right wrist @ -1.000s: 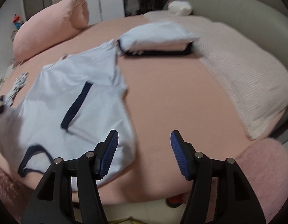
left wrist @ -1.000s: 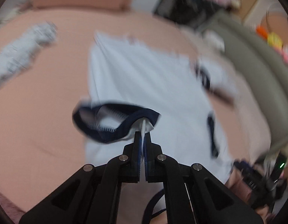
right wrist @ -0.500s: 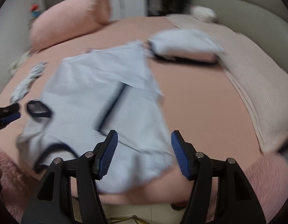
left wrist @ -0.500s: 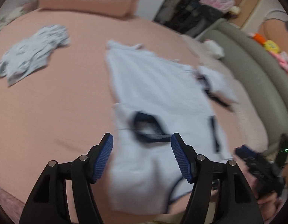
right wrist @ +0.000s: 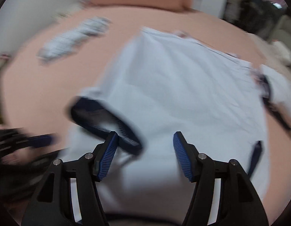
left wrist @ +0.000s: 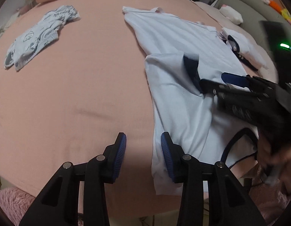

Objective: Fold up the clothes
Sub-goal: 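Open the left gripper and move both grippers back over the shirt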

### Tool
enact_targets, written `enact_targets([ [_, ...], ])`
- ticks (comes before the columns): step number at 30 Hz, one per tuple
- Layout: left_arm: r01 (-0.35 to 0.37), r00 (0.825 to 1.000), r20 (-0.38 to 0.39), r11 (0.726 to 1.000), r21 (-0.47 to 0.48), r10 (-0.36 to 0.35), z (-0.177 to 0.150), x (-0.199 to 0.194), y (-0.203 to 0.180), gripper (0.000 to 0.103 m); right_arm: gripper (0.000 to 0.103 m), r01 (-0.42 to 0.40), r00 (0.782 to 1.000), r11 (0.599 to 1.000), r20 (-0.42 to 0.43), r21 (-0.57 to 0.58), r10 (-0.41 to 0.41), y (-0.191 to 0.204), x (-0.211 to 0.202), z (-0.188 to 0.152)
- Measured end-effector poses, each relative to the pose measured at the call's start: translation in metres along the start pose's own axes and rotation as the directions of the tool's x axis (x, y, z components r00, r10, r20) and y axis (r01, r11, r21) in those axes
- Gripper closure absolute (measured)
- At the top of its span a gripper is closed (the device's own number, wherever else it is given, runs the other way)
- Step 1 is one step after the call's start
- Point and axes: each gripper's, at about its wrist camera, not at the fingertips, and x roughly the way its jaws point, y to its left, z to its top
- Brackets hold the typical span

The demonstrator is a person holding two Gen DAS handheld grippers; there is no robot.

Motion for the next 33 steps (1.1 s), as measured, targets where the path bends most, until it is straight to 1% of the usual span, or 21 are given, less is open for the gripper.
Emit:
enact_targets([
  [1, 0.019, 1.000, 0.001, 1.000, -0.018, -0.019, 0.004, 0.001, 0.005, 0.062, 0.041, 0.028, 0.999, 0.999, -0.016, 0.032, -0.027, -0.009, 0.005, 0.002],
  [3, 0.045, 0.999, 0.016, 0.998, -0.053, -0.044, 0.013, 0.003, 0.014, 0.062, 0.041, 0.023, 0.999, 0.996, -0.027, 0.083, -0.021, -0.024, 0.003, 0.003],
  [5, 0.038, 0.998, 0.044, 0.996, -0.082, -0.035, 0.025, 0.006, 0.019, 0.062, 0.041, 0.060, 0.998, 0.993, -0.020, 0.098, -0.058, -0.032, -0.005, 0.004],
  [6, 0.053, 0.998, 0.041, 0.995, -0.088, -0.050, 0.033, 0.009, 0.021, 0.062, 0.040, 0.083, 0.997, 0.992, -0.015, 0.097, -0.082, -0.035, -0.009, 0.005],
  [7, 0.069, 0.997, 0.038, 0.993, -0.095, -0.065, 0.041, 0.013, 0.023, 0.062, 0.040, 0.087, 0.996, 0.992, -0.006, 0.095, -0.087, -0.037, -0.014, 0.007],
  [8, 0.090, 0.996, 0.026, 0.993, -0.072, -0.088, 0.048, 0.016, 0.023, 0.062, 0.040, 0.076, 0.997, 0.992, 0.005, 0.097, -0.077, -0.039, -0.020, 0.009],
  [10, 0.129, 0.992, 0.008, 0.991, -0.019, -0.129, 0.058, 0.024, 0.020, 0.062, 0.040, -0.014, 1.000, 0.997, 0.025, 0.080, 0.012, -0.035, -0.031, 0.015],
  [12, 0.206, 0.979, -0.014, 0.978, 0.024, -0.206, 0.067, 0.035, 0.018, 0.062, 0.039, -0.111, 0.994, 0.993, 0.027, 0.034, 0.110, -0.022, -0.037, 0.021],
  [14, 0.243, 0.970, -0.023, 0.970, 0.023, -0.242, 0.073, 0.041, 0.024, 0.062, 0.036, -0.182, 0.983, 0.983, 0.015, -0.021, 0.183, -0.004, -0.036, 0.023],
  [15, 0.244, 0.970, -0.022, 0.970, 0.021, -0.243, 0.076, 0.044, 0.025, 0.061, 0.036, -0.207, 0.978, 0.977, -0.003, -0.048, 0.207, 0.006, -0.033, 0.023],
  [16, 0.245, 0.969, -0.021, 0.969, 0.019, -0.244, 0.078, 0.047, 0.025, 0.061, 0.036, -0.206, 0.978, 0.976, -0.020, -0.071, 0.205, 0.014, -0.028, 0.022],
  [17, 0.237, 0.972, -0.016, 0.971, 0.025, -0.236, 0.078, 0.047, 0.023, 0.061, 0.036, -0.169, 0.986, 0.982, -0.033, -0.090, 0.166, 0.020, -0.020, 0.022],
  [18, 0.229, 0.973, -0.008, 0.973, 0.032, -0.229, 0.079, 0.047, 0.020, 0.061, 0.036, -0.106, 0.994, 0.989, -0.045, -0.100, 0.102, 0.023, -0.010, 0.022],
  [20, 0.225, 0.974, 0.014, 0.973, 0.042, -0.226, 0.081, 0.043, 0.018, 0.061, 0.036, -0.028, 0.997, 0.998, -0.069, -0.058, 0.024, 0.017, 0.006, 0.023],
  [22, 0.265, 0.963, 0.030, 0.963, 0.043, -0.267, 0.079, 0.037, 0.021, 0.061, 0.036, -0.053, 0.996, 0.998, -0.070, 0.042, 0.056, 0.004, 0.006, 0.026],
  [23, 0.283, 0.958, 0.025, 0.958, 0.040, -0.284, 0.079, 0.038, 0.020, 0.061, 0.036, -0.059, 0.997, 0.995, -0.047, 0.083, 0.063, -0.002, 0.001, 0.028],
  [26, 0.323, 0.946, 0.010, 0.946, 0.038, -0.324, 0.081, 0.043, 0.013, 0.059, 0.033, -0.036, 0.999, 0.995, 0.035, 0.089, 0.033, -0.005, -0.014, 0.036],
  [29, 0.323, 0.946, 0.020, 0.945, 0.054, -0.324, 0.083, 0.046, 0.002, 0.059, 0.033, -0.055, 0.998, 0.997, 0.038, 0.050, 0.053, -0.003, -0.012, 0.048],
  [30, 0.297, 0.954, 0.027, 0.954, 0.044, -0.298, 0.084, 0.049, 0.001, 0.059, 0.033, -0.044, 0.999, 0.998, 0.027, 0.046, 0.043, -0.002, -0.008, 0.051],
  [31, 0.270, 0.962, 0.033, 0.962, 0.035, -0.271, 0.085, 0.052, 0.001, 0.054, 0.033, -0.024, 1.000, 0.999, 0.009, 0.046, 0.024, -0.002, -0.002, 0.052],
  [33, 0.259, 0.965, 0.023, 0.965, 0.029, -0.260, 0.086, 0.055, 0.003, 0.052, 0.033, 0.027, 0.999, 0.998, -0.046, 0.054, -0.025, -0.004, 0.015, 0.056],
])
